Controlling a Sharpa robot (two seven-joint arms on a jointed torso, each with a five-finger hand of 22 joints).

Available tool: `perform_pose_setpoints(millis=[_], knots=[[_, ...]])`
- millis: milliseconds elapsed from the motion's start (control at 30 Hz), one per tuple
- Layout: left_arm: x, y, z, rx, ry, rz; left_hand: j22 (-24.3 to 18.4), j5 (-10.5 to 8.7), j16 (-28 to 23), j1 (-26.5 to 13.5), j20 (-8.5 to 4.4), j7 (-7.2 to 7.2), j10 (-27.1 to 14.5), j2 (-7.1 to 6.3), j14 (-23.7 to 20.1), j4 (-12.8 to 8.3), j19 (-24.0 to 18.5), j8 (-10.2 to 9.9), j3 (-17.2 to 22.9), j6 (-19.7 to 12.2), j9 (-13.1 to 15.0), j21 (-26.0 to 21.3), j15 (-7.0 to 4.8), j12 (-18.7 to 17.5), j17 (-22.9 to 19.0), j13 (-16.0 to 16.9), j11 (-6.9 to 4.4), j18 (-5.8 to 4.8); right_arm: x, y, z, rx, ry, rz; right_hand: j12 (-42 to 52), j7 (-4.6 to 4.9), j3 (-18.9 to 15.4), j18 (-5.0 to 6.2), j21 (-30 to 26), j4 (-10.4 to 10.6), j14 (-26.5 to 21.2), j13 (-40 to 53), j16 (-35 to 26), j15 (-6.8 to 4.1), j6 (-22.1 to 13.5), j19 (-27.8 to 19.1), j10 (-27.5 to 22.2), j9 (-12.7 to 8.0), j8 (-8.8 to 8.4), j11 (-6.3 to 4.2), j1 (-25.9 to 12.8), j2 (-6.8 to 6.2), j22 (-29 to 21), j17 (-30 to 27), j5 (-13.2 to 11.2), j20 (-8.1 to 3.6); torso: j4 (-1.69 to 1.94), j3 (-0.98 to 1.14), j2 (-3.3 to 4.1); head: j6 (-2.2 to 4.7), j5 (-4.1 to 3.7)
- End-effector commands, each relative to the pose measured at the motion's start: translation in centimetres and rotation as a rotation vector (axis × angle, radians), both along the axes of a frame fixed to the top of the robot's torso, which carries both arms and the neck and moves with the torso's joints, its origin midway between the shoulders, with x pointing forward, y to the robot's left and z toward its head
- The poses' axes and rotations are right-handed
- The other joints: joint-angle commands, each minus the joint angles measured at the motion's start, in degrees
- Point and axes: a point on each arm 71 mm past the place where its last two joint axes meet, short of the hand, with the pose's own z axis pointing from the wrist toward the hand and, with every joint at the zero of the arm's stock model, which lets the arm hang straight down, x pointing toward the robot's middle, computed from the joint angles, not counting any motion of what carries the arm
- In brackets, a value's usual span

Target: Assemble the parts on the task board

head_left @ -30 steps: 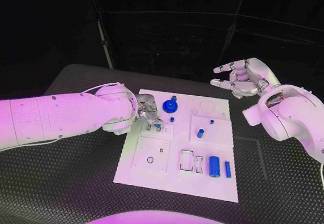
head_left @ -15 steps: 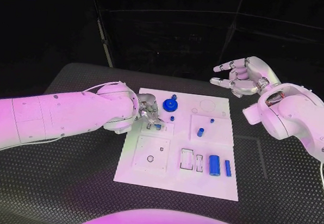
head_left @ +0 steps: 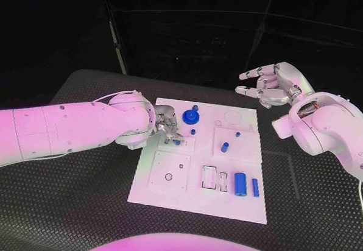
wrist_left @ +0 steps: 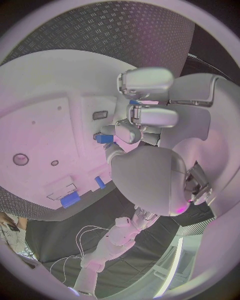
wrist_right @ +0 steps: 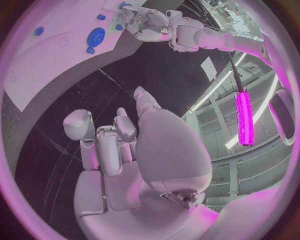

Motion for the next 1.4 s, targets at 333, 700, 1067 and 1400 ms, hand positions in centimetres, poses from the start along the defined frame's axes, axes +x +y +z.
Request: perform_pose_setpoints(millis=[333, 700, 1067, 1400], knots=[[-0.06, -0.11, -0.06, 0.024, 0.013, -0.025, 0.90, 0.18, 0.18, 0.03, -0.07, -0.36, 0.30, 0.15, 5.84, -8.93, 0.10, 0.26, 9.39, 0.07, 0.11, -0.23, -0.26, 0.00, 15.09, -0.14, 0.00, -0.30, 0.02, 0.22, 0.16, 0.001, -0.007, 0.015, -0.34, -0.15, -0.22, 1.11, -0.32, -0.21, 3.15, -0.08, -0.37, -0.18, 0.23, -0.48, -0.18, -0.02, 0.32, -0.23, -0.15, 0.22, -0.07, 3.05, 0.42, -0.06, -0.02, 0.00, 0.04, -0.21, 0.14], [-0.05, -0.11, -0.18, 0.037, 0.025, -0.036, 0.76, 0.18, 0.18, -0.19, -0.06, -0.34, 0.32, 0.03, 5.84, -9.00, 0.01, 0.29, 9.55, 0.08, 0.17, -0.32, -0.25, 0.02, 15.09, -0.11, 0.03, -0.27, 0.04, 0.23, 0.15, 0.001, -0.007, 0.016, -0.34, -0.15, -0.22, 1.11, -0.32, -0.21, 3.15, -0.08, -0.37, -0.18, 0.23, -0.48, -0.18, -0.02, 0.32, -0.23, -0.15, 0.22, -0.07, 3.05, 0.42, -0.06, -0.03, 0.03, 0.03, -0.43, 0.16], [0.04, -0.33, -0.33, 0.045, 0.037, -0.046, 0.60, 0.16, 0.18, -2.72, -0.04, -0.56, 0.52, -0.25, 5.84, -8.30, -0.11, 0.71, 9.40, 0.88, 0.60, -0.51, -0.25, 0.20, 15.09, 0.05, -0.06, -0.23, 0.03, 0.23, 0.14, 0.001, -0.007, 0.016, -0.34, -0.15, -0.22, 1.11, -0.32, -0.21, 3.15, -0.08, -0.37, -0.18, 0.23, -0.48, -0.18, -0.02, 0.32, -0.23, -0.15, 0.22, -0.07, 3.05, 0.42, -0.06, -0.02, 0.05, 0.03, -0.67, 0.05], [0.23, -0.62, -0.41, 0.044, 0.034, -0.044, 0.72, 0.11, 0.18, -6.96, -0.20, -0.93, 0.79, 0.18, 5.84, -5.73, -0.05, 1.33, 6.82, 1.99, 1.23, -0.58, -0.45, 0.64, 15.09, 0.44, -0.29, -0.23, 0.04, 0.27, 0.14, 0.001, -0.006, 0.016, -0.42, -0.18, -0.21, 1.12, -0.37, -0.21, 3.14, -0.23, -0.42, -0.21, 0.26, -0.49, -0.24, -0.02, 0.42, -0.26, -0.16, 0.49, -0.13, 2.97, 0.64, -0.09, 0.01, 0.02, -0.02, -0.63, 0.07]])
